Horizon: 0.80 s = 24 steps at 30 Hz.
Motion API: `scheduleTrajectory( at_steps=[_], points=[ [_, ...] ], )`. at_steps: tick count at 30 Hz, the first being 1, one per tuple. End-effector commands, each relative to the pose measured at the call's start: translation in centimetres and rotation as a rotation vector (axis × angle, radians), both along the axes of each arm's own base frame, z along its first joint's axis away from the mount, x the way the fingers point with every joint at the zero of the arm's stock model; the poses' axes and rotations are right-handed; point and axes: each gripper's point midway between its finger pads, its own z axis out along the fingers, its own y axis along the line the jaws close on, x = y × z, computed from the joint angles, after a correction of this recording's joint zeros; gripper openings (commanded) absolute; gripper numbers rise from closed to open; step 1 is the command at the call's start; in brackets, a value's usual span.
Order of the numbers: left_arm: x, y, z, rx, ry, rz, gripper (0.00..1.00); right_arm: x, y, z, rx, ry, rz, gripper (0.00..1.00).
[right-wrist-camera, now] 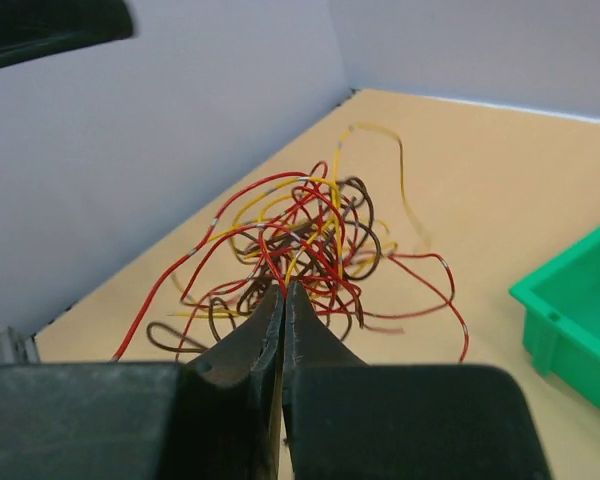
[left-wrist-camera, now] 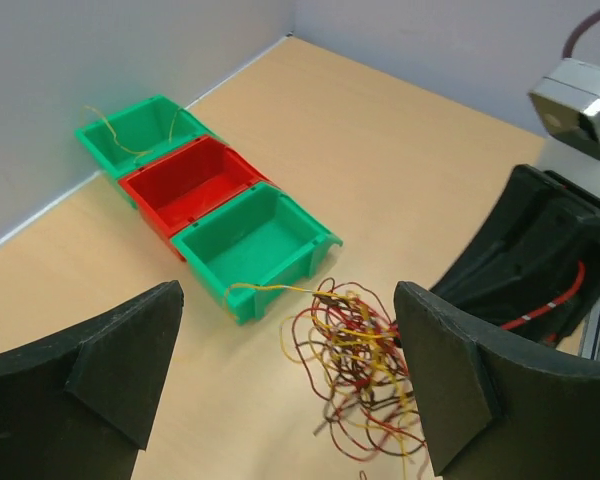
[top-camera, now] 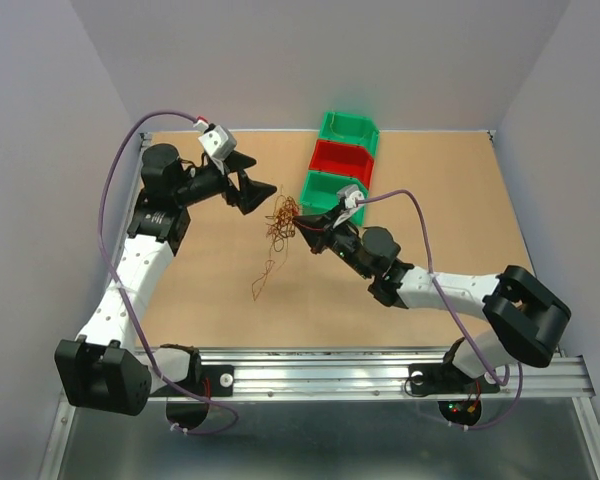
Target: Untangle the cables
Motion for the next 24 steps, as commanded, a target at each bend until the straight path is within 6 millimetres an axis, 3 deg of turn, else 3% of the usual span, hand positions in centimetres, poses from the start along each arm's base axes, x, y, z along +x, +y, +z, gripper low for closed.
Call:
scheduleTrajectory(
  at_steps=[1,6,19,24],
  points=[
    [-2.4,-0.5,1.8,0.000,-0.139,-0.126,0.99,1.9,-1.6,-1.0,0.011,0.076,-0.141,0.01],
    [-4.8,-1.8,-1.3,0.011,-0.145,-0.339,0.95,2.2,-1.3,-1.4,0.015,0.089,-0.147,0.01],
    [-0.5,-1.1,-10.1,0.140,-0.028,-0.244,0.89,2.1,-0.5,-1.4,-0.004,0.071,-0.111,0.00],
    [0.5,-1.3,-11.8,0.157,0.029,-0.273,0.85,1.6,-0.2,-1.3,-0.011,0.054,-0.075,0.01]
  ],
)
